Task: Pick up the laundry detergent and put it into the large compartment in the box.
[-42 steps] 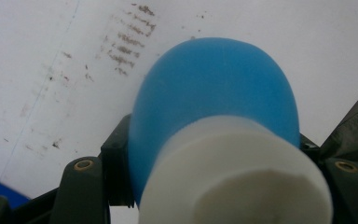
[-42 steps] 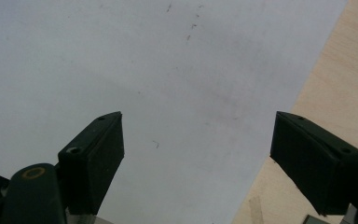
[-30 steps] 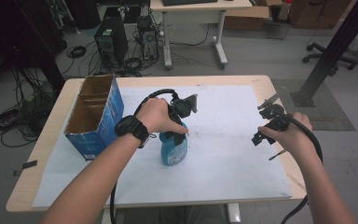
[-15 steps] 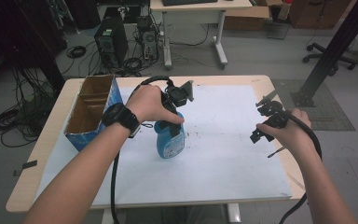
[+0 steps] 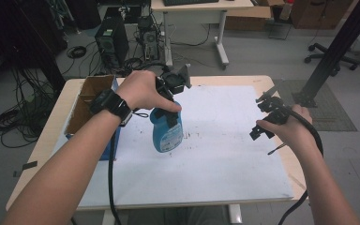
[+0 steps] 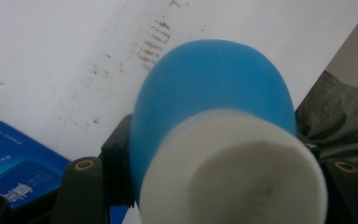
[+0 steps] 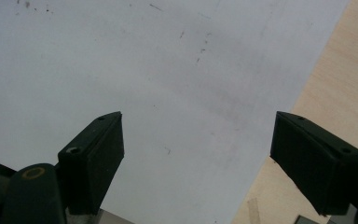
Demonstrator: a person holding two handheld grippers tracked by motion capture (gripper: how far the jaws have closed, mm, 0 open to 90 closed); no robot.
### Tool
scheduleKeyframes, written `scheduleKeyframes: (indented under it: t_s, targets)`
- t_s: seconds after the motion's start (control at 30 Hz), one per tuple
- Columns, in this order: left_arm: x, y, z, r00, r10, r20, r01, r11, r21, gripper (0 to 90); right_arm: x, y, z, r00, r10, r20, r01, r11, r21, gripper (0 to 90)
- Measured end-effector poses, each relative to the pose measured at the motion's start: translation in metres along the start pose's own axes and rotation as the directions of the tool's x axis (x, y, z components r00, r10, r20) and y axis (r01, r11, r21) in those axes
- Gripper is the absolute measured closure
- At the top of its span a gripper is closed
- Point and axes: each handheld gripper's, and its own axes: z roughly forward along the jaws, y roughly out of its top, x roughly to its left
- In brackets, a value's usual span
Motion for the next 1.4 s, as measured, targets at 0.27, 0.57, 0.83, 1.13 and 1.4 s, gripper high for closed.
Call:
scheduleKeyframes:
  t_s: [0.27,0.57,0.83,1.13,1.4]
  targets:
    - [0.002,0.004,-0.019,0.9997,-0.02,-0.01,0.02,0.9997,-0.015,37.5,-0.001,0.002,-0.005,1.0,-0.004,0.0,0.004,1.0,-0.004,17.4]
    - [0.01,0.009,-0.039,0.9942,-0.102,-0.033,0.101,0.9938,-0.046,37.6,-0.002,0.004,-0.006,1.0,-0.006,-0.002,0.006,1.0,-0.007,17.4]
    - [0.017,0.009,-0.048,0.9882,-0.151,-0.025,0.149,0.9868,-0.063,37.6,-0.005,0.005,-0.007,1.0,-0.004,-0.003,0.004,1.0,-0.008,17.2]
    - [0.031,0.004,-0.061,0.9781,-0.205,-0.034,0.202,0.9758,-0.083,37.6,-0.008,0.006,-0.007,1.0,0.0,-0.003,0.0,1.0,-0.008,17.1]
    - [0.047,-0.004,-0.07,0.9548,-0.295,-0.036,0.29,0.9508,-0.109,37.6,-0.009,0.005,-0.007,1.0,0.001,0.002,-0.001,1.0,-0.005,17.1]
